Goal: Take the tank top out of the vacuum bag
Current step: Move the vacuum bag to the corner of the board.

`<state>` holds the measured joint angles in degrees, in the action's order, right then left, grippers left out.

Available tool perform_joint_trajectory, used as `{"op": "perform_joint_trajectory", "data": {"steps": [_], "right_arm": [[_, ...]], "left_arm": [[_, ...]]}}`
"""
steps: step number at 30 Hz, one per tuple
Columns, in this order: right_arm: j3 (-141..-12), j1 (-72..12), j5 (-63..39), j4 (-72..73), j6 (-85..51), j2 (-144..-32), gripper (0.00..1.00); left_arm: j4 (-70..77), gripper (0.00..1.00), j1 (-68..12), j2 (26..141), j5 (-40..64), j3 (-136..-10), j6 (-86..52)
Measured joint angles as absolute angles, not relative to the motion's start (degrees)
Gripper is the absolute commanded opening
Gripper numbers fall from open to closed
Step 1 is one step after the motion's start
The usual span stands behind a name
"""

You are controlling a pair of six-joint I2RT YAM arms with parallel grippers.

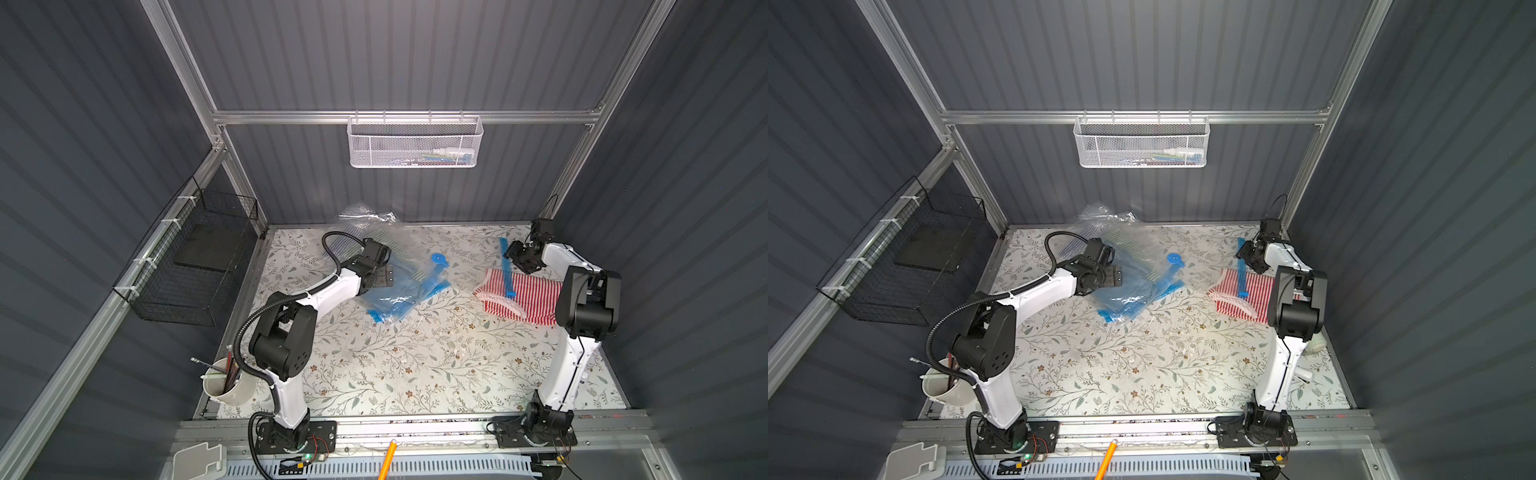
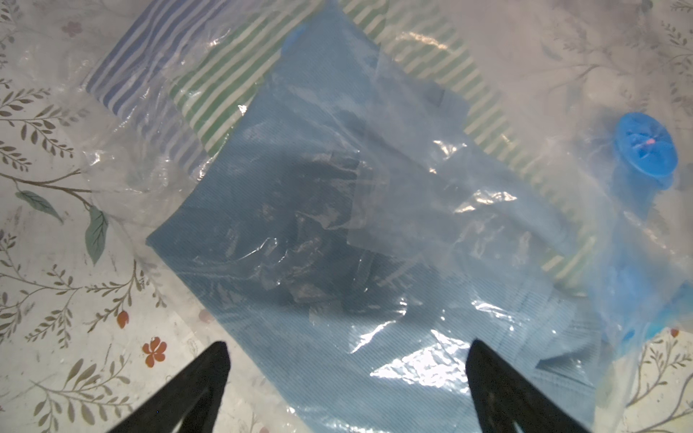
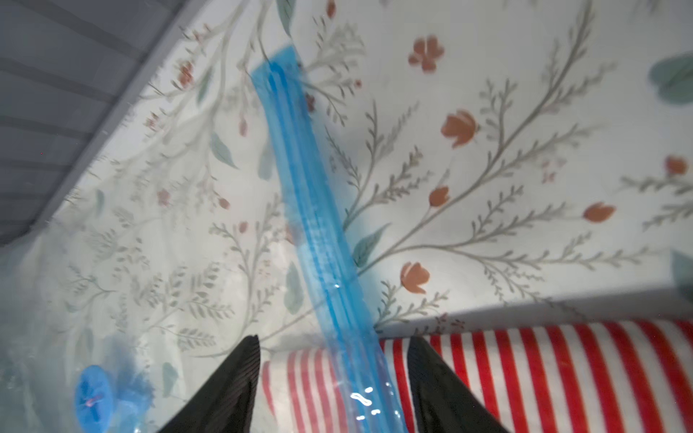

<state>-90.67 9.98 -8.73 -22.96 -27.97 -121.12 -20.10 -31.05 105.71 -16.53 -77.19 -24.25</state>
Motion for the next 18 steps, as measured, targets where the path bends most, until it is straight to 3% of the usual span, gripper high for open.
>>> {"op": "perform_joint_trajectory", "data": {"steps": [18], "right_arm": [[-93.45, 10.17, -14.17, -26.46, -27.83, -125.05, 0.73]], "left_arm": [[-19.66, 1.0, -31.05, 103.85, -13.98, -77.19, -24.25]]}}
